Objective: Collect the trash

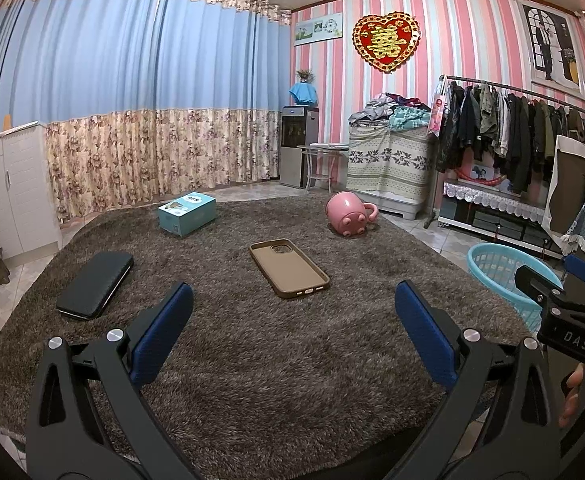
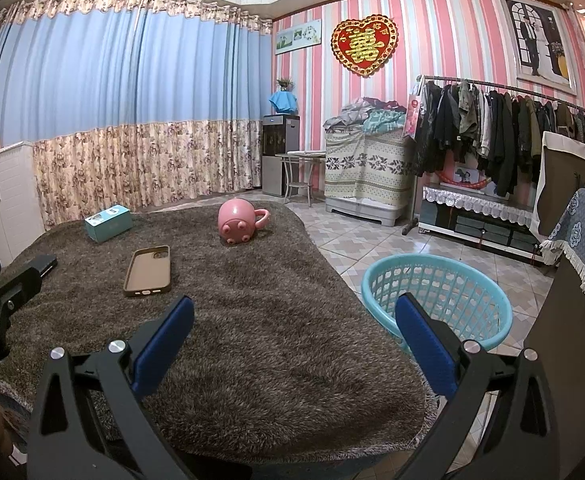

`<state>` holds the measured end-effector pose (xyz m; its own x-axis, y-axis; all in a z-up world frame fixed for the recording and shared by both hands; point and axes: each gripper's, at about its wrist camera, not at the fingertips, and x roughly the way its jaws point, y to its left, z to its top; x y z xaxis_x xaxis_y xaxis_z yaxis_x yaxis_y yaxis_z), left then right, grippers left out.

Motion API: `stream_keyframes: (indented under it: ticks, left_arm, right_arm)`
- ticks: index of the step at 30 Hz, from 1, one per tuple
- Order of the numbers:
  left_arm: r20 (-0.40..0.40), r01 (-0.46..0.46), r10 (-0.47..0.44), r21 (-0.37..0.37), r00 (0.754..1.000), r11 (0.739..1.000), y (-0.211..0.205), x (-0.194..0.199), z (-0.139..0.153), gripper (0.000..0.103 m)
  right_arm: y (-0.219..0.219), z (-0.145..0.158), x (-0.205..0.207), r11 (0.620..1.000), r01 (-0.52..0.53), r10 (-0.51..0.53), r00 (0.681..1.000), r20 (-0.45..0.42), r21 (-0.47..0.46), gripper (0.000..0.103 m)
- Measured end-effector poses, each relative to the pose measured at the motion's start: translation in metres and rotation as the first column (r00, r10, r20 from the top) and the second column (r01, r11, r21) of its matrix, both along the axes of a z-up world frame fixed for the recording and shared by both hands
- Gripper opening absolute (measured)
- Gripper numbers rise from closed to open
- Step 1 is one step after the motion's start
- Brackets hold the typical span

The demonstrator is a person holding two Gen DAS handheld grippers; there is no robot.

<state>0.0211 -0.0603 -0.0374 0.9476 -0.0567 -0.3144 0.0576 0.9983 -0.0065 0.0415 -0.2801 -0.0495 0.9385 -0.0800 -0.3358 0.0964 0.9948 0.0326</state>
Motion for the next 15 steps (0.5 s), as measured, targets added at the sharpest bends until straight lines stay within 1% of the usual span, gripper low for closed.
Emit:
stream_keyframes:
  ticks: [15]
  left_arm:
    - [-0.002,0.002,-0.002,-0.001,1.0,1.0,-0.0008,-0.0013,-0.001,0.098]
  right_arm:
    - [0.0006,-0.0015,0.0003,1.0,0.0,0.0,1.0,0.0,-0.001,0.098]
